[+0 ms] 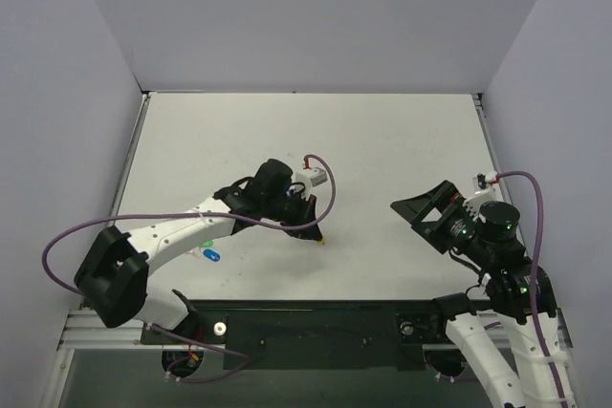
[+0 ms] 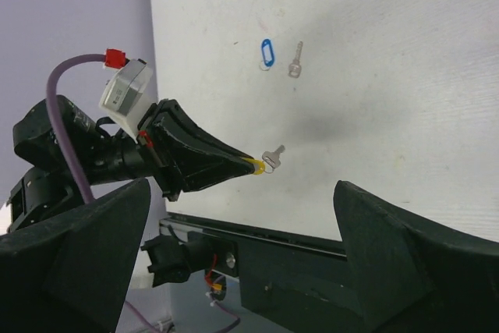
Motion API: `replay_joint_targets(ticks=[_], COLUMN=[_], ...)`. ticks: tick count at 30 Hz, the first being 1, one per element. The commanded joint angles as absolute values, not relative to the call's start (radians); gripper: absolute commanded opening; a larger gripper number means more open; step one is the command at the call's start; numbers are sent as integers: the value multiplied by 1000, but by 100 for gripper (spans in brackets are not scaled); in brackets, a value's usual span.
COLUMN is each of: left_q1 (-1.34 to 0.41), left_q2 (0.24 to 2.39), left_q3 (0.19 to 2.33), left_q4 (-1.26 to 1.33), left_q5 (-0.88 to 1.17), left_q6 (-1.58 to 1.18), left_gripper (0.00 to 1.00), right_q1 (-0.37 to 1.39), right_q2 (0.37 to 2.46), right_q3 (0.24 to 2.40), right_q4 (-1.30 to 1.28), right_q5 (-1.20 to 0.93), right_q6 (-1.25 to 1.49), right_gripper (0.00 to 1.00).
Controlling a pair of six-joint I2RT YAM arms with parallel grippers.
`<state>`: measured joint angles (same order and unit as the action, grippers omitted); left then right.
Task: Remove the keys from the keyring
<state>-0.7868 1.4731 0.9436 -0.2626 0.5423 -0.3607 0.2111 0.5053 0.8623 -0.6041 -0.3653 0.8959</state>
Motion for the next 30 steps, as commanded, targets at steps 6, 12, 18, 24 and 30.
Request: replay_joint_targets(ticks=[6,12,18,24,30], left_q1=[-795,-795,-796,-795,-795], left_q2=[1218,1143,1104,1106,1109], left_q3=[1149,1311,1394,1482,1543], left_q4=[-443,-480,-352,-255,-155], left_q5=[500,532,633,669,687], left_q6=[-391,-442,-538,-627,-713], left_gripper=[0,0,0,0,0], right_q1=[224,253,391,581,715], right_q2=[495,561,682,782,886], right_q3=[746,787,837,923,986], right_q4=[-10,359,598,624,701], right_q5=[-549,-563,-499,-401,-357], right_q6=[1250,1396,1460,1375,1359], right_gripper=[98,97,93,91,88])
